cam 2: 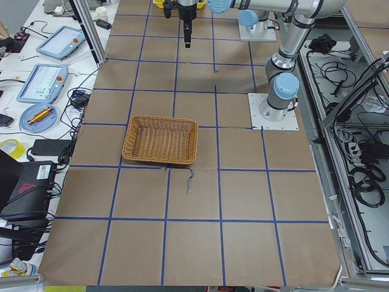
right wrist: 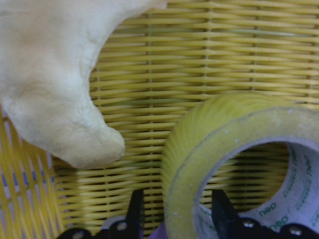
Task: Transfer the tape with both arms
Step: 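Grasp the yellow tape roll in the crate with the right gripper, then carry the tape roll to the table center and release it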
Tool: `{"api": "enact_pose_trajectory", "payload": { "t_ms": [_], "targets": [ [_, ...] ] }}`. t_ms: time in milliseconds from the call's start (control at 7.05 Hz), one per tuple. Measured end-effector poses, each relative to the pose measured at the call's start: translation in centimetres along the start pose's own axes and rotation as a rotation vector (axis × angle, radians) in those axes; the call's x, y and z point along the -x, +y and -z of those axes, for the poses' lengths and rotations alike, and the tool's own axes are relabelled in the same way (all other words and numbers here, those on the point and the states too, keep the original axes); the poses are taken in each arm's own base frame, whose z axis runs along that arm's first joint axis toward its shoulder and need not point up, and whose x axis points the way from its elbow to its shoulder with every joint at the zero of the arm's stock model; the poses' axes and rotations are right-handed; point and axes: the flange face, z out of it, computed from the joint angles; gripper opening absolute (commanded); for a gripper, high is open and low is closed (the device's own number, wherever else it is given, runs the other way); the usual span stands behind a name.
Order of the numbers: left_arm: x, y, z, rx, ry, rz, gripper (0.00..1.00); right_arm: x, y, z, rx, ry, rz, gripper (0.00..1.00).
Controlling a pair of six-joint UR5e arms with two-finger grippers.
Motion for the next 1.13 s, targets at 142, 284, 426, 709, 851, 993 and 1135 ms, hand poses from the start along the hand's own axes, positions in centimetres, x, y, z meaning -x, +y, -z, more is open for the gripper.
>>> {"api": "enact_pose_trajectory", "payload": {
  "t_ms": [142,284,426,709,851,993,1135],
  "targets": [
    [0.0,0.0,0.0,0.0,-0.002,0.0,1.0,-0.1,-0.2,1.2,-0.015,0.011,0.001,0.0],
    [0.0,0.0,0.0,0.0,-0.002,0.001,1.0,-0.1,-0.5,2.7,-0.033,0.024,0.007,0.0],
    [0.0,0.0,0.0,0.0,-0.001,0.001,1.0,0.0,-0.7,4.0,-0.046,0.032,0.013,0.0],
    [0.1,0.0,0.0,0.0,0.0,0.002,1.0,2.8,-0.5,9.2,-0.07,0.04,0.054,0.0],
    [0.1,0.0,0.0,0.001,0.0,0.002,1.0,7.8,-0.8,12.4,-0.085,0.039,0.086,0.0],
    [0.1,0.0,-0.1,0.002,0.001,0.002,1.0,14.9,-1.3,14.8,-0.095,0.031,0.078,0.0],
    [0.1,0.1,-0.1,0.002,0.001,0.003,1.0,23.5,-1.4,16.2,-0.105,0.011,0.038,0.0]
  ]
}}
